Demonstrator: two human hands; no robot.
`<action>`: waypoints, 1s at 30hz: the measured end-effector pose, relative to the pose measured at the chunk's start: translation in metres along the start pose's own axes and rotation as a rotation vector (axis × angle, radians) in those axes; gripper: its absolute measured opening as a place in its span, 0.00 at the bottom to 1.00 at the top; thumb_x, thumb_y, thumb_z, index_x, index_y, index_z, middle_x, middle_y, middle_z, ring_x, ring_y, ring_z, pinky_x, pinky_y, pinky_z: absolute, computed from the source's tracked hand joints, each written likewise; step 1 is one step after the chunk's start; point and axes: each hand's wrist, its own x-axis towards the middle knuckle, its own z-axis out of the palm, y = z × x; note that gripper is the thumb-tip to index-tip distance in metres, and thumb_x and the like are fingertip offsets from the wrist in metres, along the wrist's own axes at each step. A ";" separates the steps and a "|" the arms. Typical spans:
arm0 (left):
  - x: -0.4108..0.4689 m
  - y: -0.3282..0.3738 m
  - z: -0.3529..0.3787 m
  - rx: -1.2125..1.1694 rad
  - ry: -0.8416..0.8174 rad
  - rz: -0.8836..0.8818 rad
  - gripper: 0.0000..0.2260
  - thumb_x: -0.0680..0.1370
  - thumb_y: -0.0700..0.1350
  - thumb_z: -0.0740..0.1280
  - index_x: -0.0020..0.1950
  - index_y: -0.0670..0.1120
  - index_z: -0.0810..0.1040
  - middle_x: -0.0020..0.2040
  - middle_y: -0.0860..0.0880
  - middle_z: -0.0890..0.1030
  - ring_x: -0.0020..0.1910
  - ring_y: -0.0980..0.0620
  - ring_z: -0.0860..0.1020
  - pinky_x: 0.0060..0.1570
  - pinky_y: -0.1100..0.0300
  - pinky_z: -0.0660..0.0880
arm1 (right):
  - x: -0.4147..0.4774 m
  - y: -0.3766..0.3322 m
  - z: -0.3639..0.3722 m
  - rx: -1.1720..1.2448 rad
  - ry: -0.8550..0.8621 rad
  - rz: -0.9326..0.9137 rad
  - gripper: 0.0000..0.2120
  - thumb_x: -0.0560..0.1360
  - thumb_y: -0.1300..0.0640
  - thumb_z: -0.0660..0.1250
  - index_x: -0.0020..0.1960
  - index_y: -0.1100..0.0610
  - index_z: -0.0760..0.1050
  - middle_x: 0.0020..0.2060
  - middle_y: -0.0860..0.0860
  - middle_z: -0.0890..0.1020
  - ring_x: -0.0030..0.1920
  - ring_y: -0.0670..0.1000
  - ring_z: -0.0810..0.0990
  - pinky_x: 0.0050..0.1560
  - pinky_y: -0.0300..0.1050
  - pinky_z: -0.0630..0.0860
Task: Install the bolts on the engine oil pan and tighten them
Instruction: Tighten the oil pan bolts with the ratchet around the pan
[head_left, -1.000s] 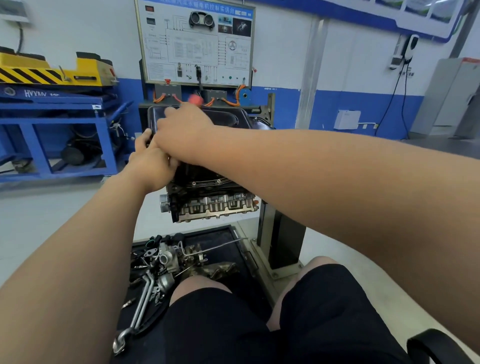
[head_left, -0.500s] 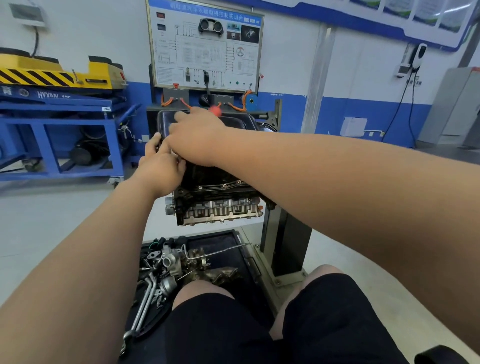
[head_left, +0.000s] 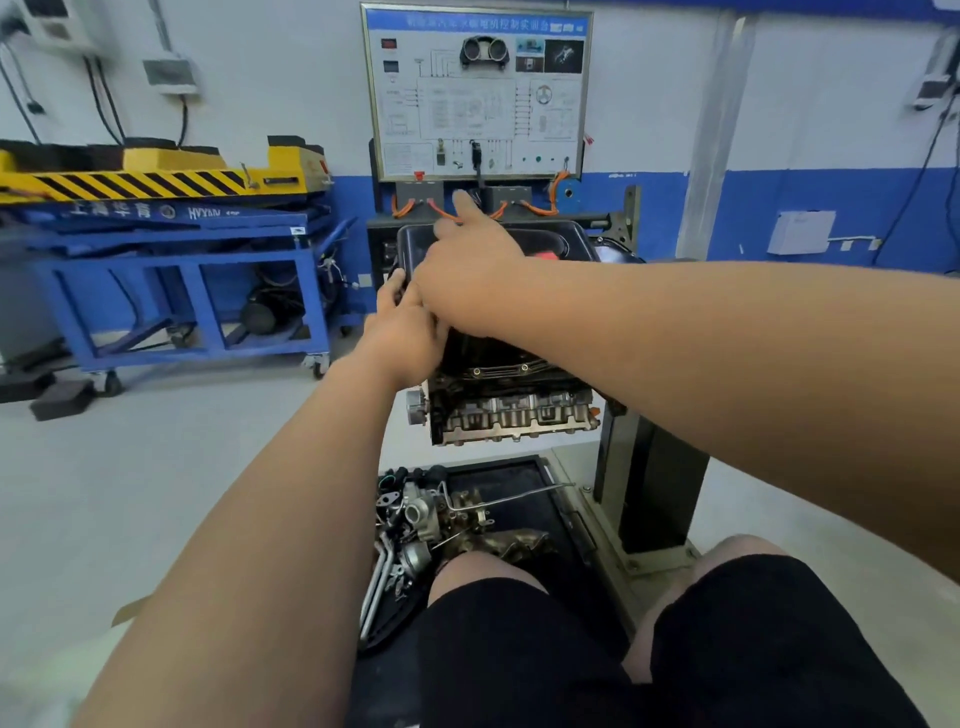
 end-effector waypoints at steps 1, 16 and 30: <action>0.000 0.001 0.001 0.012 -0.004 -0.001 0.22 0.81 0.48 0.52 0.76 0.49 0.58 0.77 0.46 0.54 0.74 0.41 0.45 0.61 0.40 0.63 | 0.001 0.000 0.001 -0.091 0.023 -0.025 0.06 0.78 0.53 0.64 0.53 0.52 0.77 0.55 0.51 0.80 0.64 0.58 0.69 0.72 0.63 0.49; 0.005 -0.002 0.006 0.082 -0.058 -0.004 0.19 0.82 0.50 0.52 0.72 0.47 0.65 0.79 0.50 0.48 0.75 0.44 0.38 0.62 0.39 0.65 | 0.003 0.007 0.009 -0.056 0.092 -0.085 0.04 0.78 0.56 0.62 0.50 0.53 0.75 0.53 0.51 0.77 0.61 0.57 0.70 0.59 0.54 0.64; 0.009 -0.018 -0.001 0.126 -0.028 0.069 0.19 0.81 0.54 0.56 0.68 0.49 0.72 0.77 0.52 0.56 0.74 0.45 0.47 0.66 0.41 0.61 | 0.004 0.002 0.013 0.136 0.090 -0.041 0.07 0.79 0.55 0.60 0.52 0.54 0.76 0.50 0.51 0.79 0.54 0.54 0.74 0.44 0.49 0.70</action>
